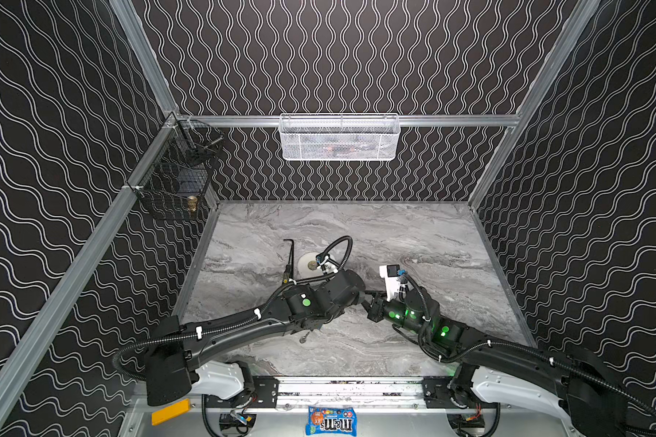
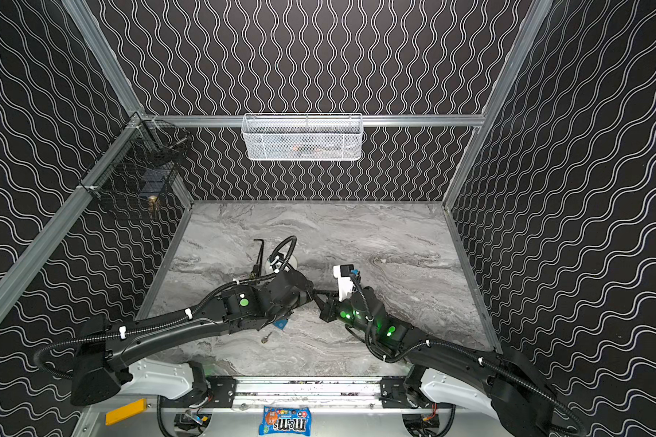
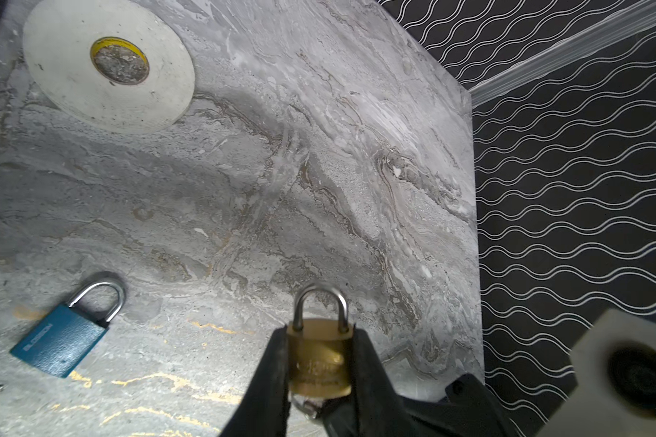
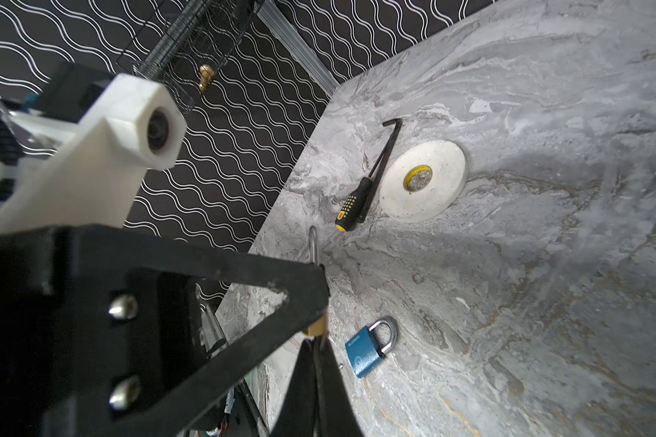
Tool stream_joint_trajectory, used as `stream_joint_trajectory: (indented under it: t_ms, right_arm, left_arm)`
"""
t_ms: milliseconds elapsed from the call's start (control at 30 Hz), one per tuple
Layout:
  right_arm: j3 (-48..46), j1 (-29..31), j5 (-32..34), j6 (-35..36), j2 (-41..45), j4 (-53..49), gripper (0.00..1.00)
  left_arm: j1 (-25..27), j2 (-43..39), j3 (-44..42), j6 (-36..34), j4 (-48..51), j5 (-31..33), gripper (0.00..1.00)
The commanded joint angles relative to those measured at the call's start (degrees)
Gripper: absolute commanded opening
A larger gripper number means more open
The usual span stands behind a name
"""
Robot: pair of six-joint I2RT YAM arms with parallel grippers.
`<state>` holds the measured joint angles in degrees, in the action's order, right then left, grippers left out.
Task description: Unlock with the key
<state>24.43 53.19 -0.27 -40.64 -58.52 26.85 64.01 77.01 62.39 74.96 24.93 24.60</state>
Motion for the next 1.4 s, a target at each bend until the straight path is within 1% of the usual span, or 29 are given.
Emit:
stream_joint_trajectory:
  t_ms: [0, 133, 167, 233, 267, 333, 367, 400, 500, 533, 767, 967, 1133, 1367]
  right_arm:
    - [-0.29, -0.04, 1.38, 0.79, 1.81, 2.78, 0.15]
    - [0.36, -0.02, -1.05, -1.55, 4.14, -2.09, 0.21]
    - [0.89, -0.02, -0.57, -3.53, 4.62, -4.44, 0.22]
    - [2.52, -0.1, 0.34, -10.02, 4.73, -10.09, 0.24]
    - [3.07, -0.16, -0.65, -11.41, 4.5, -10.88, 0.24]
    - [3.68, -0.09, -3.6, -12.89, 3.71, -8.76, 0.27]
    - [4.41, -0.03, -4.02, -13.7, 3.37, -9.17, 0.27]
    - [5.18, -0.02, -3.66, -13.99, 3.33, -10.26, 0.27]
    - [6.99, -0.02, 0.42, -15.47, 4.06, -16.35, 0.27]
    - [6.86, -0.02, 1.27, -15.51, 4.66, -16.76, 0.27]
    - [6.68, -0.07, 3.34, -16.51, 5.19, -16.83, 0.24]
    - [7.63, -0.02, 1.5, -17.43, 2.94, -14.06, 0.22]
    - [6.78, -0.02, 1.42, -19.14, 2.05, -12.38, 0.21]
    - [6.07, 0.23, 1.56, -19.97, 1.88, -12.66, 0.19]
  left_arm:
    - [-0.11, -0.33, 0.68, -0.69, 0.34, -3.46, 0.0]
    - [-0.29, -0.63, 0.96, -1.18, -0.05, -1.42, 0.0]
    - [-0.29, -0.77, 1.01, -1.56, -0.22, -1.06, 0.0]
    - [-0.38, -0.71, 1.17, -1.81, -0.1, -0.49, 0.0]
    - [-0.35, -0.72, 1.26, -1.96, -0.19, -0.19, 0.0]
    - [-0.38, -0.48, 1.33, -1.83, -0.27, 0.09, 0.0]
    - [-0.38, -0.31, 1.29, -1.83, -0.58, 0.12, 0.0]
    - [-0.38, -0.28, 1.25, -1.83, -0.67, 0.1, 0.0]
    - [-0.38, 0.21, 1.57, -1.65, -0.07, 0.53, 0.0]
    - [-0.38, 0.33, 1.74, -1.53, 0.14, 0.8, 0.0]
    - [-0.38, 0.38, 1.42, -1.29, -0.28, 2.23, 0.0]
    - [-0.38, 0.19, 1.07, -0.78, -1.11, 2.44, 0.0]
    - [-0.38, 0.24, 0.8, -0.51, -1.57, 2.24, 0.0]
    - [-0.38, 0.72, 1.24, -0.43, -1.11, 2.3, 0.0]
